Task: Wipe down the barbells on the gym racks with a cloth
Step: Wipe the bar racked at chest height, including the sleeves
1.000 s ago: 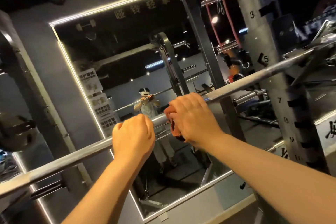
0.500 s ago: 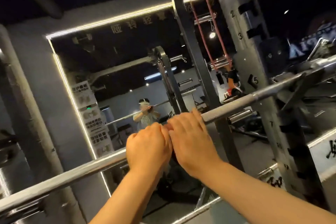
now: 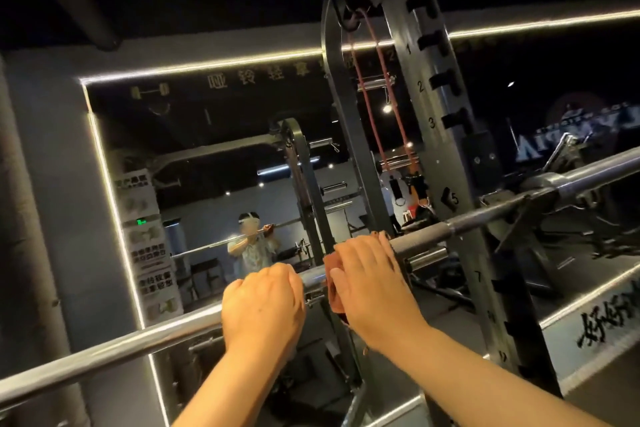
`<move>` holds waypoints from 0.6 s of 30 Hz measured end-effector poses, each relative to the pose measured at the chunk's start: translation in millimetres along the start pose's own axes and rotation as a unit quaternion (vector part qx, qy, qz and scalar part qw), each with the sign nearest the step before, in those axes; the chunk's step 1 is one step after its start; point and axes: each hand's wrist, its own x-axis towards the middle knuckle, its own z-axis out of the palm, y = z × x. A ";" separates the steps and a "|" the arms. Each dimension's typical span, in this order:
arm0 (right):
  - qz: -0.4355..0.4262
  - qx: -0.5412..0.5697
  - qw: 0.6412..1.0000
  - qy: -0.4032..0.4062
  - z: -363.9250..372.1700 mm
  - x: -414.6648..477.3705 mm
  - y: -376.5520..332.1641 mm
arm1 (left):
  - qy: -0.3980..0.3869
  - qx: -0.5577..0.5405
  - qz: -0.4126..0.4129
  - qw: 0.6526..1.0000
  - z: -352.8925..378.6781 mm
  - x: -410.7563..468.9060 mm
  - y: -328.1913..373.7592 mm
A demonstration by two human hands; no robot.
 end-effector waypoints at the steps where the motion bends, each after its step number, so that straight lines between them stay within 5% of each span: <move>1: -0.006 0.002 1.000 -0.013 -5.8 0.7 8.2 | 0.001 -0.001 -0.001 1.000 0.5 -0.4 0.4; 7: 0.137 0.025 0.990 -0.017 -9.3 3.7 18.5 | -0.010 -0.026 0.001 1.000 1.7 -2.2 -1.5; 14: 0.004 0.012 0.997 -0.080 -19.8 2.4 4.6 | -0.002 -0.015 0.013 1.000 -0.8 -3.9 -3.3; 18: 0.094 0.046 0.994 -0.037 -24.0 7.9 36.0 | -0.010 -0.044 0.010 0.999 -3.5 0.1 -4.0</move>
